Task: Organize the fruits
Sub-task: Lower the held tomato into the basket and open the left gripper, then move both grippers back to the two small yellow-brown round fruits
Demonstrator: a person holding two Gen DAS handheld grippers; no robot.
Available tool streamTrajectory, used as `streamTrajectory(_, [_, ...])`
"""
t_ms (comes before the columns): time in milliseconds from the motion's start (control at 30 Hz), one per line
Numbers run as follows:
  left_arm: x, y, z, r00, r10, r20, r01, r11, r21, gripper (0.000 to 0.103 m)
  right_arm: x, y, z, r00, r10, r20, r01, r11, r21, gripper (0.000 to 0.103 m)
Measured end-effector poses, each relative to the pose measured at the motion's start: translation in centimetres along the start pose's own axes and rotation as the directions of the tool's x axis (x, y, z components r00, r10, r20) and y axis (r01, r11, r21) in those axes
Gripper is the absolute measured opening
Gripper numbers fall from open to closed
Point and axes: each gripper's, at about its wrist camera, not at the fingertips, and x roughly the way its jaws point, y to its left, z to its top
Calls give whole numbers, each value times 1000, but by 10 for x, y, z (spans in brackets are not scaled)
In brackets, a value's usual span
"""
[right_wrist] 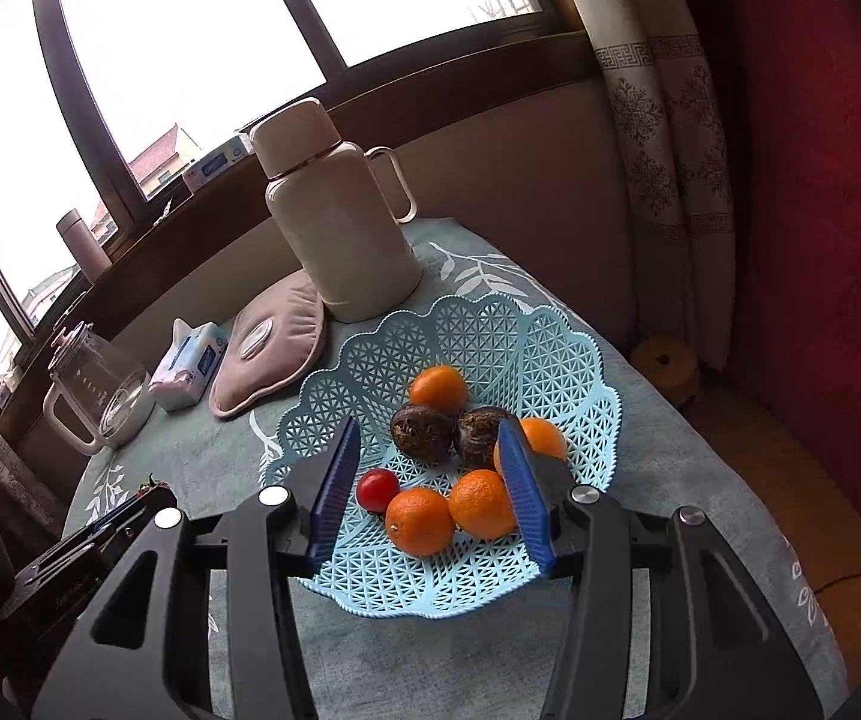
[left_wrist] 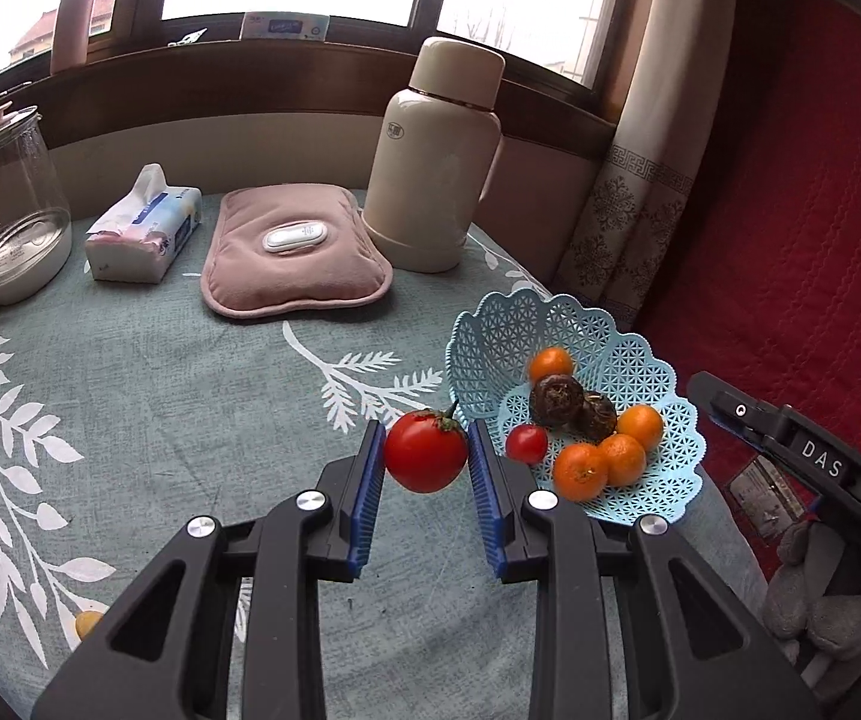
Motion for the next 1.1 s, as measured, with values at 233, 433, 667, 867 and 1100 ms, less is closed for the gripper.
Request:
streamTrajectory(233, [24, -32, -1, 997, -56, -48, 57, 998, 21, 28, -11, -13, 9, 1000, 15, 24, -16, 999, 39, 50])
streamTrajectory(433, [37, -47, 0, 990, -122, -68, 124, 992, 31, 29, -10, -13, 9, 1000, 25, 16, -26, 998, 49, 50])
streamTrajectory(667, [29, -32, 1, 992, -118, -38, 118, 993, -20, 53, -9, -9, 8, 999, 29, 13, -30, 999, 43, 50])
streamTrajectory(867, [17, -14, 1, 998, -59, -3, 59, 997, -56, 55, -8, -4, 5, 999, 39, 5, -39, 999, 37, 50])
streamTrajectory(1100, [4, 6, -7, 1000, 4, 12, -3, 996, -89, 57, -8, 8, 0, 998, 59, -3, -59, 998, 10, 50])
